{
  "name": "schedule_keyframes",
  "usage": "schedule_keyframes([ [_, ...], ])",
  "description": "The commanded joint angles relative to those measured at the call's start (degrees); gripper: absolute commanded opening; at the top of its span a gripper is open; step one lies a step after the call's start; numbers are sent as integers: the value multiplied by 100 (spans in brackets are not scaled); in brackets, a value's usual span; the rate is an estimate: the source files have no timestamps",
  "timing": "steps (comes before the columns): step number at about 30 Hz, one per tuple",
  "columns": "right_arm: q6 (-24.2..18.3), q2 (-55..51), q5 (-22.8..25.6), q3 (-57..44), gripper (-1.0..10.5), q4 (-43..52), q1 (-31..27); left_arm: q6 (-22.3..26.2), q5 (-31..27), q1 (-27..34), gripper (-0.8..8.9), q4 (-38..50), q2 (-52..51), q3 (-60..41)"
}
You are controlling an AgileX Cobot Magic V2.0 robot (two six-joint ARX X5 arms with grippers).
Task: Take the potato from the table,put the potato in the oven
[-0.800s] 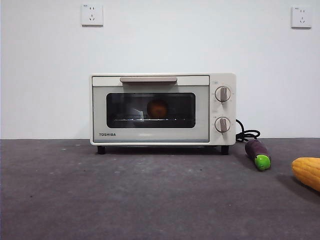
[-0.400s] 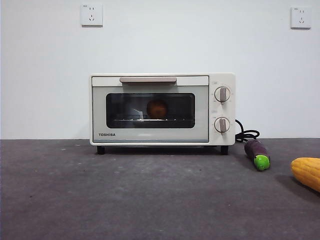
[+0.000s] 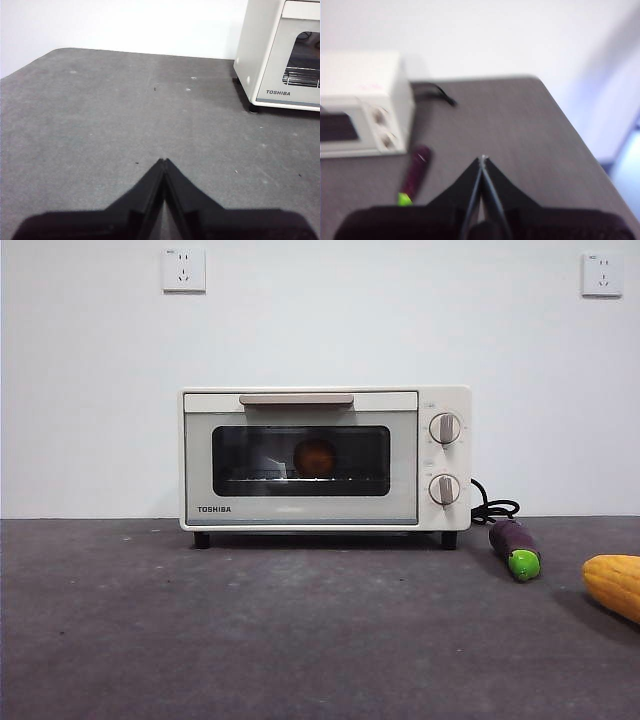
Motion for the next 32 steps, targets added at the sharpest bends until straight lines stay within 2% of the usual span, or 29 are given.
schedule_keyframes([
  [1, -837, -365, -1523, -1182, 2, 1600, -752, -26, -11, -11, -2, 33, 7, -63],
  [4, -761, -649, -2697, -2302, 2, 2833, -1399, -26, -11, -11, -2, 33, 7, -63],
  [7, -507, -866, -3519, -3287, 2, 3770, -1888, -26, -11, -11, -2, 33, 7, -63],
  [14, -7, -1438, -3237, -5112, 2, 5010, -2597, -26, -11, -11, -2, 33, 17, -63],
  [24, -92, -2492, -2896, -6846, 2, 5567, -2721, -26, -11, -11, -2, 33, 17, -63],
  [28, -225, -2874, -2903, -7195, 2, 5593, -2710, -26, -11, -11, -2, 33, 17, -63],
  [32, -391, -3106, -2907, -7241, 2, 5163, -2710, -26, -11, -11, -2, 35, 17, -63],
])
